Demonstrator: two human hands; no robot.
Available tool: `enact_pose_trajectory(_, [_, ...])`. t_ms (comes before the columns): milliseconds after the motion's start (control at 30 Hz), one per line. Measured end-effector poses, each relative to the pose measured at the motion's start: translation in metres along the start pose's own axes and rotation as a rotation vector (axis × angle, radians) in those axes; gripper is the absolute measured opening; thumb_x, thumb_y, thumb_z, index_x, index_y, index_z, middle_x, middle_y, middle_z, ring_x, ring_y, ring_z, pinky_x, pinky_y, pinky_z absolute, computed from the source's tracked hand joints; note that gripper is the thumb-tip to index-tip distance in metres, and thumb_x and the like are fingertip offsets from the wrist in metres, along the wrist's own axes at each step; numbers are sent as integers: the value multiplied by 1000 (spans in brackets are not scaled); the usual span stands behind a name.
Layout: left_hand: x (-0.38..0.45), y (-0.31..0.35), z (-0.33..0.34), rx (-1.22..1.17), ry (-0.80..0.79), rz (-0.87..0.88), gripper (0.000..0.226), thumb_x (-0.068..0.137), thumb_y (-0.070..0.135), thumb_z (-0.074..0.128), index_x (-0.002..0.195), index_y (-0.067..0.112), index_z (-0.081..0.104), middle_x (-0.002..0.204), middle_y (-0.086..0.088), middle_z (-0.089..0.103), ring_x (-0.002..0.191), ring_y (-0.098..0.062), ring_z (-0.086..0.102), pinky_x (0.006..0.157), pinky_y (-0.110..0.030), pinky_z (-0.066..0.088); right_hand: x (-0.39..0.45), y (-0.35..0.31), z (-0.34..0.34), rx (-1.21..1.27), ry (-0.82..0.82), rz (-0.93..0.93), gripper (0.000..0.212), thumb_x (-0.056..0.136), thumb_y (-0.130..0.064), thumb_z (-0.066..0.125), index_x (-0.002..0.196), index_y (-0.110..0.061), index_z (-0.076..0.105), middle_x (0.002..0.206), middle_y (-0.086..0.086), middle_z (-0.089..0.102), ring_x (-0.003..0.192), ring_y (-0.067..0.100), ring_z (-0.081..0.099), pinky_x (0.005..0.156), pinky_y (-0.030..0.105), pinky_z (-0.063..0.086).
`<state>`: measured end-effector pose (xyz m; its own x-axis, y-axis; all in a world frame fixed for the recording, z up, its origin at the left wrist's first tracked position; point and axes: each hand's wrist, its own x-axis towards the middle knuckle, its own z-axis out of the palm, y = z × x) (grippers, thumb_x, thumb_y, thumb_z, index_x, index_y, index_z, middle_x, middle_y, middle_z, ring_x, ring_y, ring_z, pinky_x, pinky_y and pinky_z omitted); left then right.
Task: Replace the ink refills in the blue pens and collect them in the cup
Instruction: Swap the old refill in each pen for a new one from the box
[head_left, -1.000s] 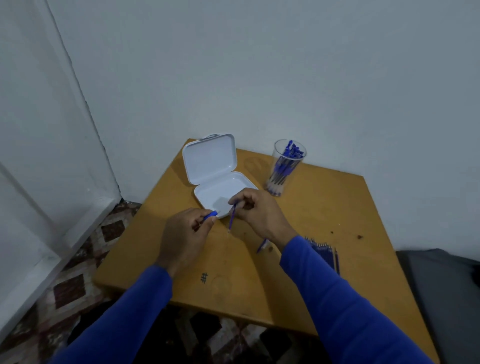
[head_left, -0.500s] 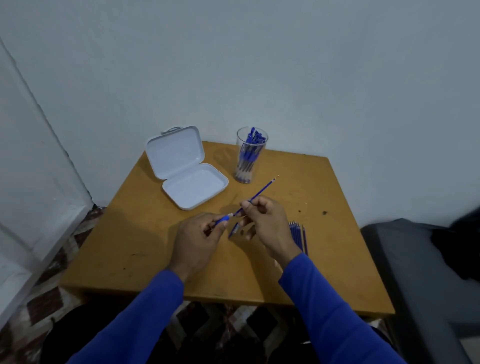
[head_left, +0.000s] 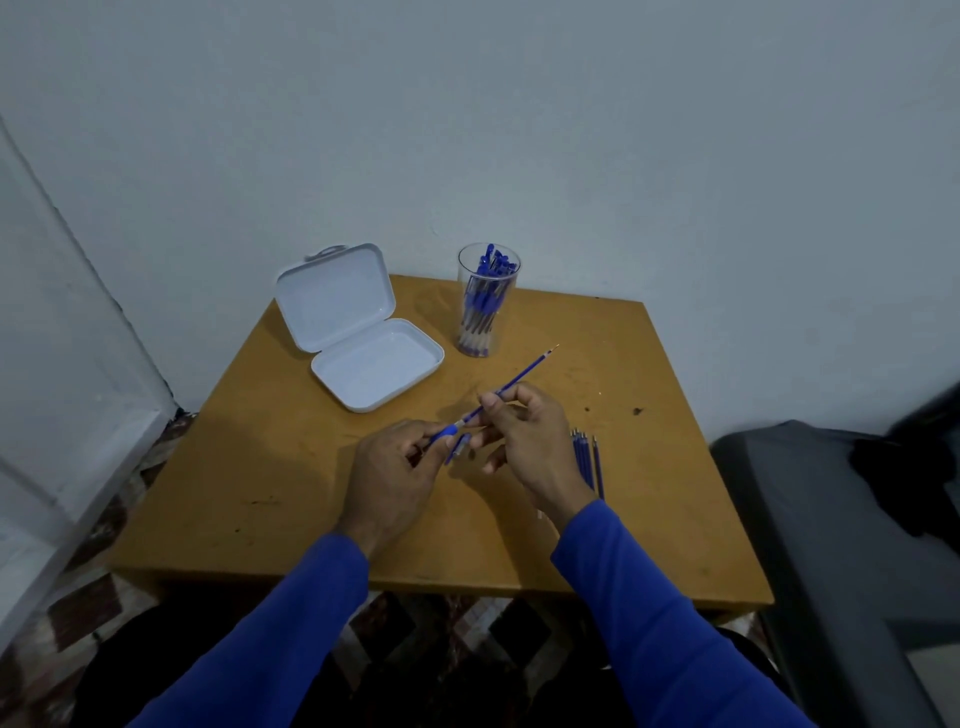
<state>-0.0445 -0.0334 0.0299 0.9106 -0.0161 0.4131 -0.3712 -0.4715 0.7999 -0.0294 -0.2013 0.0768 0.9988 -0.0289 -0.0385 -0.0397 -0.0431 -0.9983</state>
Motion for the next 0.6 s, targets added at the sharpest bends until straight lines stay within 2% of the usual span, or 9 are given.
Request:
enact_pose_trajectory(67, [0,0,0,-9,-3,10,12,95,27,68,104,32,73,85,14,70,78,-9,66,63,-29,56,0,1,0,1,-2,-3,19,104,-19,57,104,0,62,90,15,75,66,24,68,44,31,53])
enact_pose_trajectory(267, [-2,-4,2,-4,-10,11,14,96,28,68,105,23,77,86,13,71,78,-8,66,64,-30,56,-1,3,0,14,3,-16,19,104,-17,57,102,1,63,90,17,74,65,23,67,44,31,52])
enact_pose_trajectory(433, [-2,-2,3,-42,-6,8,16,95,29,67,105,22,77,88,13,71,81,-7,67,66,-27,56,-1,3,0,-2,-34,19,21,101,-16,61,99,5,65,83,25,71,65,24,66,44,30,53])
enact_pose_trajectory(533, [-2,-4,4,-46,-7,3,16,95,29,67,106,22,76,88,12,71,81,-9,67,67,-28,56,-2,4,1,-39,-103,49,21,100,-19,65,96,1,68,86,27,70,68,28,65,44,31,52])
enact_pose_trajectory(600, [-2,-6,5,-49,-5,2,14,96,27,67,105,23,76,89,13,71,81,-8,67,67,-28,56,-2,3,2,-16,-77,57,22,100,-24,64,99,-1,67,87,26,70,67,27,64,43,31,51])
